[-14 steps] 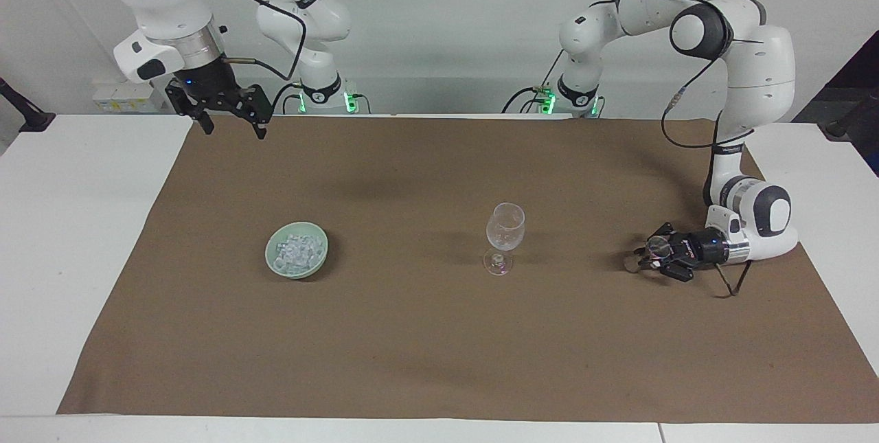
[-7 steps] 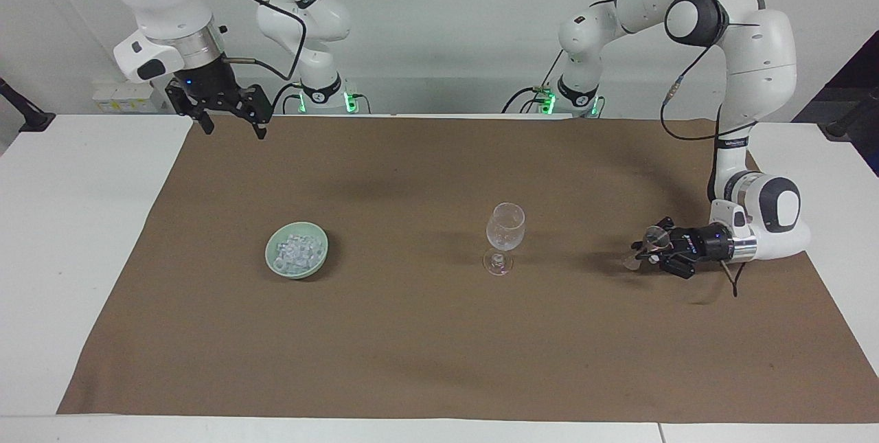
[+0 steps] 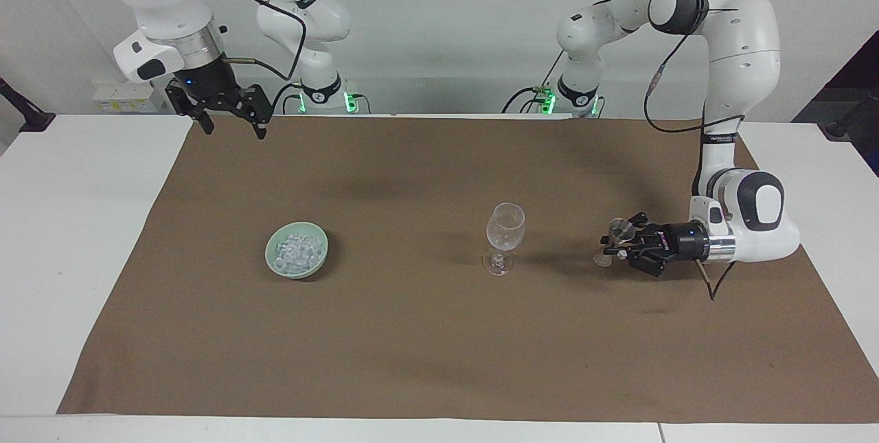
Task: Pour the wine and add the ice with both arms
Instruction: 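Reach the left gripper to the small silver cup and grasp it, then lift the silver cup with the left gripper toward the clear glass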
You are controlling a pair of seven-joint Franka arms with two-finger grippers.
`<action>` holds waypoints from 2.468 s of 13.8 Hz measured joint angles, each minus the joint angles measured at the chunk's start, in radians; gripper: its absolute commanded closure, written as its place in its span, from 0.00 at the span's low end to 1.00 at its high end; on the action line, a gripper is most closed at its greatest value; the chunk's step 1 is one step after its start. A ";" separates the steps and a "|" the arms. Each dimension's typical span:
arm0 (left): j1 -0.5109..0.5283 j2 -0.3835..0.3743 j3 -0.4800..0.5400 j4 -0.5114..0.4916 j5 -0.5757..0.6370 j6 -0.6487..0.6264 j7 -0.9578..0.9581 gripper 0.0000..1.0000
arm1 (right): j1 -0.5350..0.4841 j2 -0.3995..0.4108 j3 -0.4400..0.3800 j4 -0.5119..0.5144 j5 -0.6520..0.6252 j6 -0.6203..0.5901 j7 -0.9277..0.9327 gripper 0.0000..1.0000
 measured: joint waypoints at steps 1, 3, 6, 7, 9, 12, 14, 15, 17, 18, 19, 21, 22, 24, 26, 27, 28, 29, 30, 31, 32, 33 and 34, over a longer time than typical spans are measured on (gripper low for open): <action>-0.014 -0.012 -0.001 0.000 0.000 0.000 0.000 1.00 | 0.000 0.000 0.000 0.000 0.000 0.000 0.000 0.00; -0.049 -0.038 -0.001 -0.002 -0.001 0.005 -0.001 1.00 | 0.000 0.000 0.000 0.000 0.000 0.000 0.000 0.00; -0.093 -0.082 0.000 -0.025 -0.008 0.040 -0.004 1.00 | 0.000 0.000 0.000 0.000 0.000 0.000 0.000 0.00; -0.103 -0.096 0.000 -0.037 -0.010 0.043 -0.005 1.00 | 0.000 0.000 0.000 0.000 0.000 0.000 0.000 0.00; -0.119 -0.121 -0.001 -0.063 -0.012 0.054 -0.019 1.00 | 0.000 0.000 0.000 0.000 0.000 0.000 0.000 0.00; -0.129 -0.172 0.001 -0.114 -0.013 0.100 -0.059 1.00 | 0.000 0.000 0.000 0.000 0.000 0.000 0.000 0.00; -0.129 -0.210 0.002 -0.141 -0.013 0.116 -0.073 1.00 | 0.000 0.000 0.000 0.000 0.000 0.000 0.000 0.00; -0.130 -0.231 0.002 -0.157 -0.013 0.128 -0.083 1.00 | 0.000 0.000 0.000 0.000 0.000 0.000 0.000 0.00; -0.136 -0.262 0.002 -0.188 -0.013 0.143 -0.085 1.00 | 0.000 0.000 0.000 0.000 0.000 0.000 0.000 0.00; -0.142 -0.269 0.003 -0.198 -0.013 0.146 -0.085 1.00 | 0.000 0.000 0.000 0.000 0.000 0.000 0.000 0.00; -0.150 -0.272 0.003 -0.201 -0.013 0.151 -0.085 1.00 | 0.000 0.000 0.000 0.000 0.000 0.000 0.000 0.00; -0.159 -0.272 0.003 -0.201 -0.013 0.161 -0.085 1.00 | 0.000 0.000 0.000 0.000 0.000 0.000 0.000 0.00; -0.159 -0.272 0.003 -0.202 -0.013 0.164 -0.085 1.00 | 0.000 0.000 0.000 0.000 0.000 0.000 0.000 0.00; -0.159 -0.276 0.006 -0.202 -0.011 0.179 -0.085 1.00 | 0.000 0.000 0.000 0.000 0.000 0.000 0.000 0.00; -0.159 -0.290 0.007 -0.202 -0.004 0.184 -0.095 1.00 | 0.000 0.000 0.000 0.000 0.000 0.000 0.000 0.00; -0.162 -0.298 0.007 -0.202 0.004 0.189 -0.106 1.00 | 0.000 0.000 0.000 0.000 0.000 0.000 0.000 0.00; -0.166 -0.304 0.007 -0.202 0.010 0.200 -0.115 1.00 | 0.000 0.000 0.000 0.000 0.000 0.000 0.000 0.00; -0.172 -0.308 0.007 -0.202 0.013 0.212 -0.124 1.00 | 0.000 0.000 0.000 0.000 0.000 0.000 0.000 0.00; -0.180 -0.314 0.007 -0.202 0.018 0.223 -0.135 1.00 | 0.000 0.000 0.000 0.000 0.000 0.000 0.000 0.00; -0.187 -0.321 0.007 -0.202 0.032 0.232 -0.149 1.00 | 0.000 0.000 0.000 0.000 0.000 0.000 0.000 0.00; -0.192 -0.329 0.007 -0.202 0.049 0.245 -0.162 1.00 | 0.000 0.000 0.000 0.000 0.000 0.000 0.000 0.00; -0.196 -0.338 0.007 -0.202 0.063 0.258 -0.169 1.00 | 0.000 0.000 0.000 0.000 0.000 0.000 0.000 0.00; -0.197 -0.348 0.007 -0.202 0.074 0.265 -0.176 1.00 | 0.000 0.000 0.000 0.000 0.000 0.000 0.000 0.00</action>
